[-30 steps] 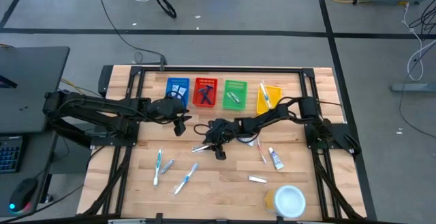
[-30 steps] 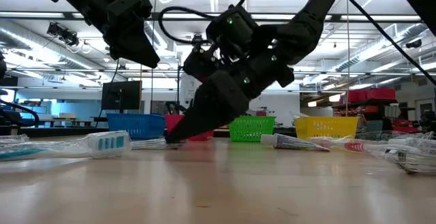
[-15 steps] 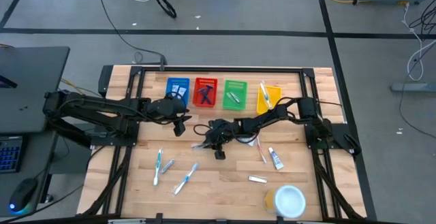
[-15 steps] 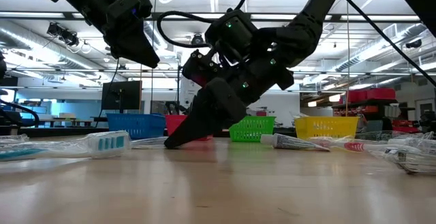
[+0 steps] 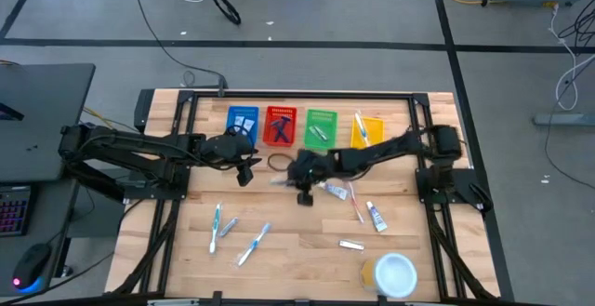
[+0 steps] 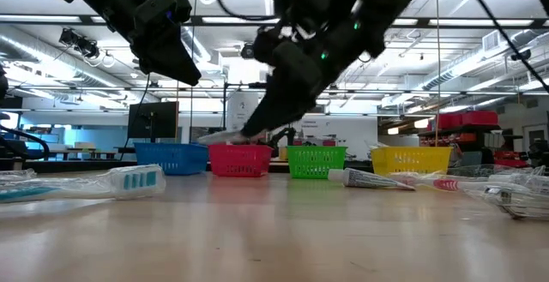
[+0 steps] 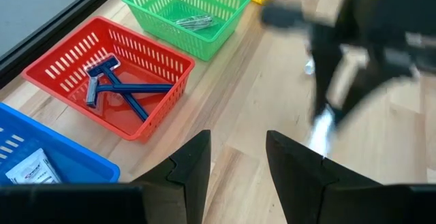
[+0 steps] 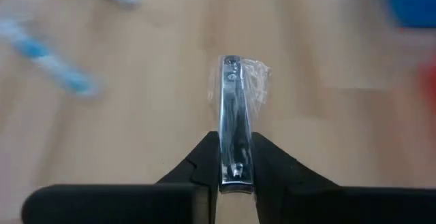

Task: Pick & Place Travel size toiletries
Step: Put the silver nail cutter into the green bin

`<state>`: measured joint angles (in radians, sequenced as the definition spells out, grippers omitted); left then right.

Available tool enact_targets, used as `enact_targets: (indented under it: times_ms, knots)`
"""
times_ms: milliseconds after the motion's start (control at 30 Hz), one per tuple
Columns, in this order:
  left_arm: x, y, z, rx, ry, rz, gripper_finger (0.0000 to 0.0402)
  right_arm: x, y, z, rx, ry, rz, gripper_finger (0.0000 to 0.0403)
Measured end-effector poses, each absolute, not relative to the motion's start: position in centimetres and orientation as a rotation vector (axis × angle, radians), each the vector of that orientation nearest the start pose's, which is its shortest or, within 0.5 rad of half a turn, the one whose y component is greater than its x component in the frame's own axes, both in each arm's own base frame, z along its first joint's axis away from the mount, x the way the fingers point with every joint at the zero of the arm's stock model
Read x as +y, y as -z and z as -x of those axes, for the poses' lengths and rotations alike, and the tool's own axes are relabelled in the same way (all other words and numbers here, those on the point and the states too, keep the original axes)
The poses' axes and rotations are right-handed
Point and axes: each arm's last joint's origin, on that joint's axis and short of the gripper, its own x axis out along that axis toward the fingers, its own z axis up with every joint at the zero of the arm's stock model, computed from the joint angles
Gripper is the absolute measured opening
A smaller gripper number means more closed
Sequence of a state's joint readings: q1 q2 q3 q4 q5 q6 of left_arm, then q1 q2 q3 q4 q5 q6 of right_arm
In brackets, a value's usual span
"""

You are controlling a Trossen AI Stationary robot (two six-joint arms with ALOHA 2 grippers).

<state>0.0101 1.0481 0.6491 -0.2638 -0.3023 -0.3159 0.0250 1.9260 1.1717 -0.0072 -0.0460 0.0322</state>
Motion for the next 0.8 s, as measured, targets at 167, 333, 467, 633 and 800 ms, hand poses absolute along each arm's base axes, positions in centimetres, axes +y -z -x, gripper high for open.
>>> enact_targets:
  times_ms: [167,333,467,633,800]
  knots:
    - [1.1,-23.4,-21.2,0.605,-0.402,0.207,0.015,-0.6,-20.0,-37.4,0.843,0.084,-0.017,0.0064]
    - [1.1,-23.4,-21.2,0.603,-0.401,0.208,0.015,-2.5,-21.7,-35.6,0.886,0.267,0.014,0.0081]
    - [1.1,-23.4,-21.2,0.603,-0.401,0.208,0.015,-4.7,-21.7,-34.7,0.926,0.504,0.058,0.0075]
    - [1.1,-23.3,-21.2,0.607,-0.404,0.212,0.015,-8.3,-21.1,-33.6,0.947,0.658,0.001,0.0067]
    - [1.1,-23.3,-21.2,0.609,-0.404,0.212,0.015,-11.0,-19.1,-32.3,0.976,0.618,-0.12,0.0066]
